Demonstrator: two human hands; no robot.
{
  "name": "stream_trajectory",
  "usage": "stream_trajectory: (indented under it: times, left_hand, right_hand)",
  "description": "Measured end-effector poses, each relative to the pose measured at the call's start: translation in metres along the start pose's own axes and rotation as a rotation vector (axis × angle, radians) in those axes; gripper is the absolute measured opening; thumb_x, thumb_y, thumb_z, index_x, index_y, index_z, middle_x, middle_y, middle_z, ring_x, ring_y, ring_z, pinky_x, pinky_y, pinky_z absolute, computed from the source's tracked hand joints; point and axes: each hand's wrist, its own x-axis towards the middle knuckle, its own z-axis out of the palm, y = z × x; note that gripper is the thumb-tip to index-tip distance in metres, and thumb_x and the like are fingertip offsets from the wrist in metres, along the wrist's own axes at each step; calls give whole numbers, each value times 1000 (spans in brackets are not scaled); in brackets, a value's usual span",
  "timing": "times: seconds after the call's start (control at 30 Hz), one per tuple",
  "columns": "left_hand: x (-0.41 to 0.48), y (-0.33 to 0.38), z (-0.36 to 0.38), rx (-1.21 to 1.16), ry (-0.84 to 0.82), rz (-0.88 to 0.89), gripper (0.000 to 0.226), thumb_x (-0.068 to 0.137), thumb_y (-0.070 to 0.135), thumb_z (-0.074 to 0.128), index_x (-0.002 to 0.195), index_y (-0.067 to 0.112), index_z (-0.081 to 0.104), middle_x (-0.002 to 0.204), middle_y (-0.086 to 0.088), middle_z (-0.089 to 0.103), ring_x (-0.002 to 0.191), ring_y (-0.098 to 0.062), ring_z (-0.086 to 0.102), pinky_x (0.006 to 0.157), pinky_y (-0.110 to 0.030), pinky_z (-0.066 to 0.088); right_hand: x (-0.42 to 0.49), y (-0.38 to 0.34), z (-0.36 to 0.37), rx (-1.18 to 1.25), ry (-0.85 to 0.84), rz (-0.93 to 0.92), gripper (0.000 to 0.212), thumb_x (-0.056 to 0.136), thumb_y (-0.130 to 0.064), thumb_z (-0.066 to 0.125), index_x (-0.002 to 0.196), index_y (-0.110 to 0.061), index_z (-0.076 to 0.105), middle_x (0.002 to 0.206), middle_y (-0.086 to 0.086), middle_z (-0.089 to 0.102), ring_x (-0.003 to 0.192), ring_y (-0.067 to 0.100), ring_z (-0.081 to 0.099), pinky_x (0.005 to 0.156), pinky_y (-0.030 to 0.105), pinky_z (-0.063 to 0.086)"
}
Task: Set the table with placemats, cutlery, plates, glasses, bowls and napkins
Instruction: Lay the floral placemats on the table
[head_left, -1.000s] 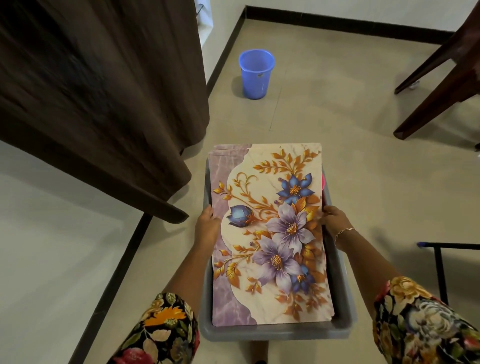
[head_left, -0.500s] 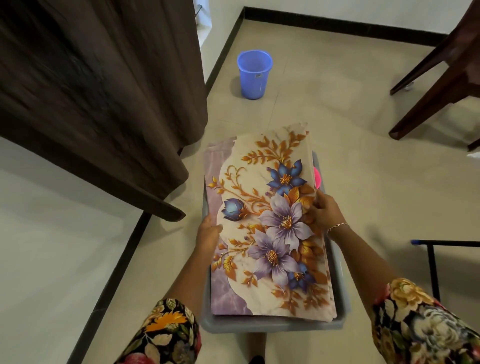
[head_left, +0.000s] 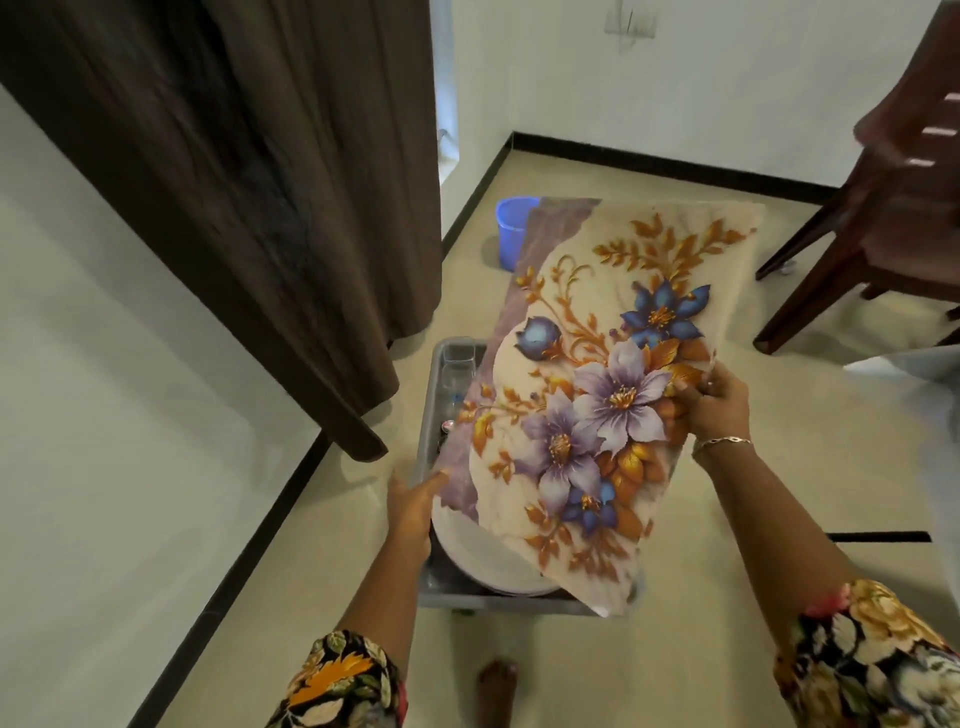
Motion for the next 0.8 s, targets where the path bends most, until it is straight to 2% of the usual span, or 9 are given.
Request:
stream_trajectory:
  times: [0.07, 0.13, 0.23, 0.37, 0.47, 0.57, 0.63, 0.73, 0.8]
  left_hand:
    - [-21, -5, -3, -51, -70, -96, 71, 82, 31, 70, 141, 10, 35, 140, -15, 43, 126, -36, 41, 99, -49, 37]
    - [-45, -6, -3, -177, -237, -169, 58, 81, 34, 69, 130, 13, 47, 131, -13, 50, 124, -36, 43, 98, -55, 37]
    - [-79, -6, 0, -355, -430, -104, 43, 88, 21, 59, 129, 9, 51, 115, -19, 62, 104, -36, 59, 89, -51, 47]
    - [-115, -3, 0, -419, -435, 31, 49, 80, 9, 62, 128, 1, 51, 102, -21, 66, 91, -38, 63, 78, -50, 55]
    - [-134, -1, -3, -417, -423, 134, 35, 88, 3, 55, 122, 2, 53, 98, -17, 66, 83, -34, 64, 58, -40, 58]
    - [-151, 10, -9, -419, -454, 212, 39, 83, 3, 60, 121, 2, 55, 108, -23, 64, 88, -37, 65, 69, -48, 57]
    - [-160, 20, -13, -394, -483, 234, 47, 75, 5, 64, 121, 0, 56, 111, -25, 63, 92, -41, 64, 78, -55, 53]
    - [-176, 31, -18, -367, -515, 376, 24, 84, -4, 54, 106, 2, 61, 86, -15, 72, 71, -32, 70, 60, -47, 58]
    - [-186, 38, -19, -339, -537, 457, 23, 87, -9, 46, 98, 5, 60, 74, -8, 73, 63, -24, 70, 54, -40, 59]
  right_hand:
    - [-17, -15, -10, 105, 45, -27, 35, 75, 11, 57, 80, -24, 61, 58, -24, 65, 56, -8, 57, 61, 22, 50]
    - [-36, -27, -18, 242, 74, -31, 31, 72, 6, 58, 85, -22, 59, 61, -21, 66, 57, -5, 57, 56, 19, 50]
    - [-68, -41, -32, 389, 54, -10, 36, 82, 15, 51, 87, -20, 58, 61, -18, 67, 55, -3, 58, 48, 15, 49]
    - [-106, -54, -58, 500, -38, 2, 35, 67, -4, 68, 94, -22, 55, 66, -17, 69, 59, -1, 64, 50, 19, 53]
    - [-115, -59, -81, 457, -111, 64, 34, 88, 10, 43, 97, -21, 55, 66, -15, 69, 56, 2, 64, 48, 21, 52]
    - [-125, -70, -104, 470, -175, 121, 32, 89, 7, 40, 106, -18, 52, 66, -11, 69, 54, 4, 64, 49, 23, 53]
    - [-126, -74, -125, 565, -149, 176, 27, 90, 2, 42, 100, -21, 54, 71, -8, 70, 56, 6, 66, 51, 24, 54]
    - [-123, -76, -160, 698, -35, 222, 23, 91, -6, 48, 110, -19, 53, 80, -3, 71, 66, 11, 69, 57, 27, 57]
    - [-121, -81, -185, 739, 42, 201, 30, 90, -9, 50, 119, -17, 50, 94, 1, 67, 80, 15, 67, 64, 29, 58]
